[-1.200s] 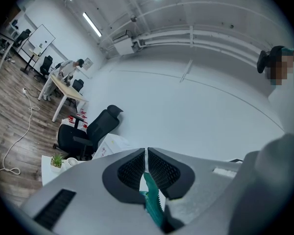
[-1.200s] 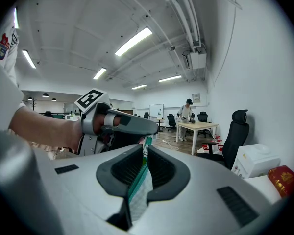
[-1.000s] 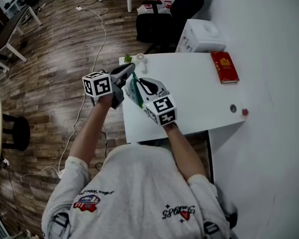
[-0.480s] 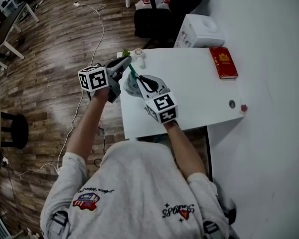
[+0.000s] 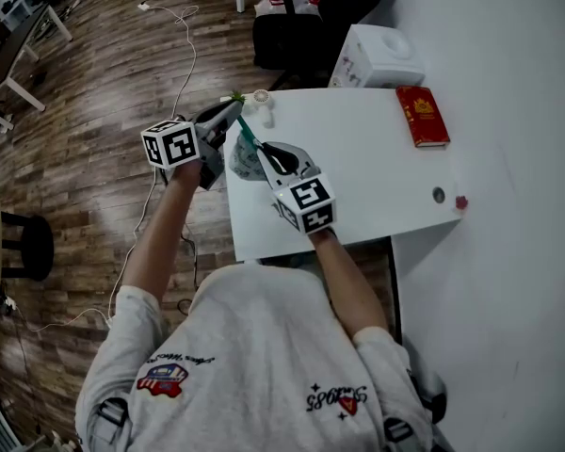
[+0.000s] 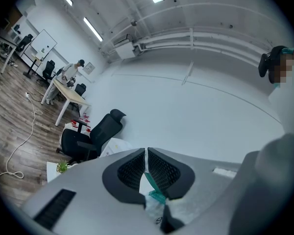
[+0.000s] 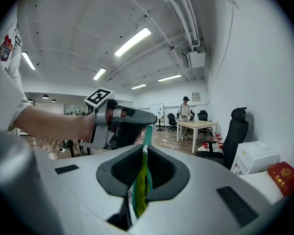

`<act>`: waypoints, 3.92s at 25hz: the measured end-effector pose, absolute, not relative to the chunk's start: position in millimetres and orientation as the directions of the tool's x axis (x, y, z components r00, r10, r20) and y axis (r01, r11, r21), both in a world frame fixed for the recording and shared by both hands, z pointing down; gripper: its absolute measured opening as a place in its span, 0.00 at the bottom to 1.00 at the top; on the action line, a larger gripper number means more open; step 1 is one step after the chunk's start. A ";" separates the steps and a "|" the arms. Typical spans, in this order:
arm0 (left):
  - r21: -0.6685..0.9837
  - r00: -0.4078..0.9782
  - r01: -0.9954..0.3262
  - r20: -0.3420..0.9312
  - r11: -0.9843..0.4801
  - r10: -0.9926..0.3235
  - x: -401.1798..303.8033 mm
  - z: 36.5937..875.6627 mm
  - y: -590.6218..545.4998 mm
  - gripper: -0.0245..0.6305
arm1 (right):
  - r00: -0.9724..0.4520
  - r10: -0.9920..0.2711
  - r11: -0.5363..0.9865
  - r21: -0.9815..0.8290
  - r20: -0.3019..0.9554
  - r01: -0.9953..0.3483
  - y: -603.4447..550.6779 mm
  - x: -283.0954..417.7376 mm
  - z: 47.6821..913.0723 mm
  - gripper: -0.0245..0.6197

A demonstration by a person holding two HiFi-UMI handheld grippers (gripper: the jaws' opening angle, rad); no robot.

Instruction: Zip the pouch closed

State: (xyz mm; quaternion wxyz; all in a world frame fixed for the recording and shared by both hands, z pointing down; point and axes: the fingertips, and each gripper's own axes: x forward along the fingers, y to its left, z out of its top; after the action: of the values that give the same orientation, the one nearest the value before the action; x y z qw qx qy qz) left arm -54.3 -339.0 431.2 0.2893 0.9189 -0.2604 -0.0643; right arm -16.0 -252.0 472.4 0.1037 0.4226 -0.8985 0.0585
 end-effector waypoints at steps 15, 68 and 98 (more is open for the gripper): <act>0.570 0.849 -0.447 0.026 -0.689 -0.529 -62.6 430.0 -341.8 0.06 | -0.620 -0.750 0.633 -0.021 0.231 -0.774 -251.4 -18.8 476.0 0.09; 0.560 0.759 -0.557 0.042 -0.614 -0.650 -126.5 435.4 -389.6 0.06 | -0.644 -0.713 0.667 -0.014 0.278 -0.745 -255.3 -36.5 501.6 0.05; 0.512 0.779 -0.528 -0.026 -0.678 -0.626 -126.8 420.5 -372.2 0.07 | -0.620 -0.736 0.635 -0.041 0.273 -0.772 -248.9 -18.1 507.6 0.06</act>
State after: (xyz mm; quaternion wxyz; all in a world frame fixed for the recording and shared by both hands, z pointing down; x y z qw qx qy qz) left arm -126.8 -372.2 420.5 0.2464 0.9104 -0.3168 -0.0999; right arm -18.1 -248.9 507.6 0.1161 0.4203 -0.8966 0.0771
